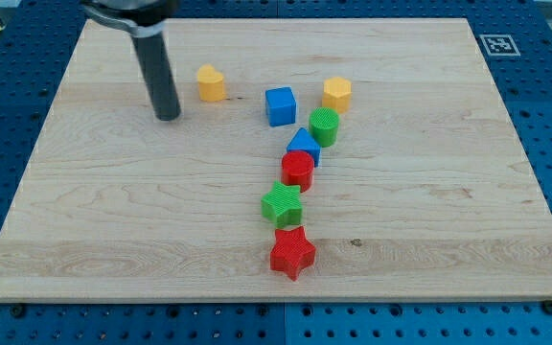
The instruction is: Push the yellow heart diagonal to the blue cube
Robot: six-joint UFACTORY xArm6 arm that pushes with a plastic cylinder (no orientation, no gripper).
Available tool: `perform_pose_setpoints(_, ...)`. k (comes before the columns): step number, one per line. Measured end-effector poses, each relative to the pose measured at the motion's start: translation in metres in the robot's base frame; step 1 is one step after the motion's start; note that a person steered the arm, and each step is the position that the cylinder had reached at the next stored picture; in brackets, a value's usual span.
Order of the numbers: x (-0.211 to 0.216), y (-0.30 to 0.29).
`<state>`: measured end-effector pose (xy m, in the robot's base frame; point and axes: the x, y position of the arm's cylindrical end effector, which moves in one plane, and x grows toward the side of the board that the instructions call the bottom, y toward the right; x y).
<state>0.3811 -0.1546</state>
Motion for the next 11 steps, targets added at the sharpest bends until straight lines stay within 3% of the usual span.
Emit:
perform_pose_setpoints(3, -0.033, 0.007)
perform_pose_setpoints(7, -0.036, 0.061)
perform_pose_setpoints(11, -0.036, 0.071)
